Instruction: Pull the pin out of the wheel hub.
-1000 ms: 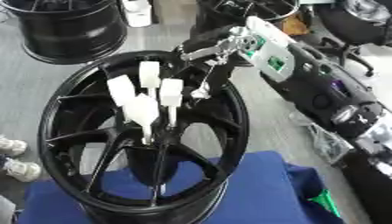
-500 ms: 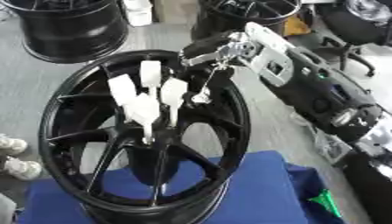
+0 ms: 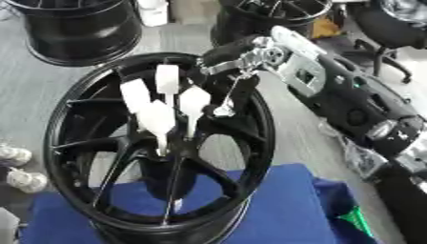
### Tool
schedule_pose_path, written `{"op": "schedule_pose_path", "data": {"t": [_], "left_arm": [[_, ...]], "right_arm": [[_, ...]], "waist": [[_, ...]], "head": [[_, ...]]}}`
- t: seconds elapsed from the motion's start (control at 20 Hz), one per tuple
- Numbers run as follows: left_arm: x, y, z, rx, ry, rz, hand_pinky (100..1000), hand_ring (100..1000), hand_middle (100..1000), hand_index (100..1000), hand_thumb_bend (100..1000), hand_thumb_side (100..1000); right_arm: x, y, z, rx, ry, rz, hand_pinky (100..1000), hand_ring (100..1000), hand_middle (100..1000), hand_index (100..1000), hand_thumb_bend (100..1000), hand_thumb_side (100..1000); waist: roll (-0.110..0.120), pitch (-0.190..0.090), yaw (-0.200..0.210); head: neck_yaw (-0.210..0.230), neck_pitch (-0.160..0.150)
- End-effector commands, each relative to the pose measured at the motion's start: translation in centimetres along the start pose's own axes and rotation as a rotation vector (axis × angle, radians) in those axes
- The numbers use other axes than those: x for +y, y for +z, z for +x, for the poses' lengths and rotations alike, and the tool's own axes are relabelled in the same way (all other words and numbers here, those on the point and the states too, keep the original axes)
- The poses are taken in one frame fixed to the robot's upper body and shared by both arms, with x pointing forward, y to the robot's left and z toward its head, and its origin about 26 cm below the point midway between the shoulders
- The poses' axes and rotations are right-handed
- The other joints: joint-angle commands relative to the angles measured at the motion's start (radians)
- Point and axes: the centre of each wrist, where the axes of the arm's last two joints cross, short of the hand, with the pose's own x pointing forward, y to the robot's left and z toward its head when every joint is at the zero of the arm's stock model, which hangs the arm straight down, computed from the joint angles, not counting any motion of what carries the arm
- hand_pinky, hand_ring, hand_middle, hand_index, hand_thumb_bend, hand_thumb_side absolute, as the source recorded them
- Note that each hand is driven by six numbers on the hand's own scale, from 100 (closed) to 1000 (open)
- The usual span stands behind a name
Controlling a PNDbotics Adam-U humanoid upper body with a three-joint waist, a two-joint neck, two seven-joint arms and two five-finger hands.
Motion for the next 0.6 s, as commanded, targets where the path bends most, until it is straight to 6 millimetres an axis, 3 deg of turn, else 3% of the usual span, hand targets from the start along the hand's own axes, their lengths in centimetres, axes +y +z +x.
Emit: {"op": "schedule_pose_path", "data": {"t": [0.05, 0.6], "left_arm": [[0.1, -0.4, 1.1, -0.027, -0.023, -0.021, 718, 763, 645, 730, 459, 635], [0.0, -0.6, 1.2, -0.026, -0.022, -0.031, 718, 763, 645, 730, 465, 634]], "right_arm": [[-1.8, 1.3, 0.1, -0.05, 0.093, 0.063, 755, 675, 420, 532, 100, 292], [-4.2, 2.5, -0.6, -0.015, 0.058, 0.002, 751, 660, 400, 517, 100, 283]], "waist": [[0.002, -0.006, 0.003], [-0.007, -0.007, 0.011]], "head": [[-0.007, -0.016], [-0.016, -0.021]]}}
